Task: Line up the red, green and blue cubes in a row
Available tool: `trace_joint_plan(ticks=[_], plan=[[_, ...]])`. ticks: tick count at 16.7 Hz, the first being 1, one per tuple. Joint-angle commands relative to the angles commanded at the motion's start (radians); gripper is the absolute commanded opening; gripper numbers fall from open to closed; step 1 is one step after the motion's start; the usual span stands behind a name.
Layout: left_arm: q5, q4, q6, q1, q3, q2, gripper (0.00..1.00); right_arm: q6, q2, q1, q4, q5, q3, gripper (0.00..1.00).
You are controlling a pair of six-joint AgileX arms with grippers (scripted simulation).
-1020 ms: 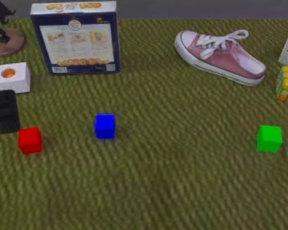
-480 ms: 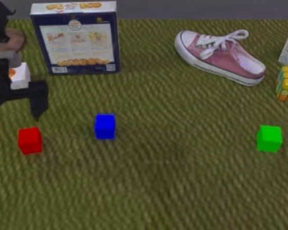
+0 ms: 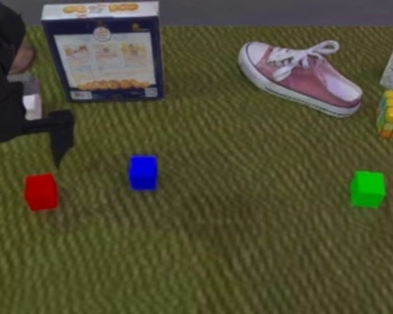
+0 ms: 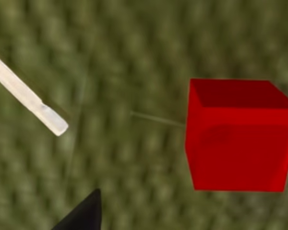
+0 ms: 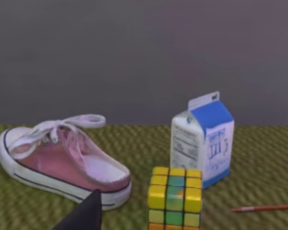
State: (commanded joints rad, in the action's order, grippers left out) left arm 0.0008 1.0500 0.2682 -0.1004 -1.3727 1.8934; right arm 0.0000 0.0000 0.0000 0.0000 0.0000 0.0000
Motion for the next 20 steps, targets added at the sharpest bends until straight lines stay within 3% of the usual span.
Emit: trace_joint_plan(ticks=[4,11,16,20], plan=[[0.0,-0.041,-0.003,0.004,0.028,0.016,1.0,0.0,0.0,0.0,0.0,0.0,0.0,1.0],[0.001,-0.311,-0.004,0.002,0.171,0.136,1.0,0.0,0.0,0.0,0.0,0.0,0.0,1.0],[0.001,-0.33,-0.004,0.002,0.182,0.148,1.0,0.0,0.0,0.0,0.0,0.0,0.0,1.0],[0.001,-0.33,-0.004,0.002,0.182,0.148,0.7,0.0,0.0,0.0,0.0,0.0,0.0,1.0]])
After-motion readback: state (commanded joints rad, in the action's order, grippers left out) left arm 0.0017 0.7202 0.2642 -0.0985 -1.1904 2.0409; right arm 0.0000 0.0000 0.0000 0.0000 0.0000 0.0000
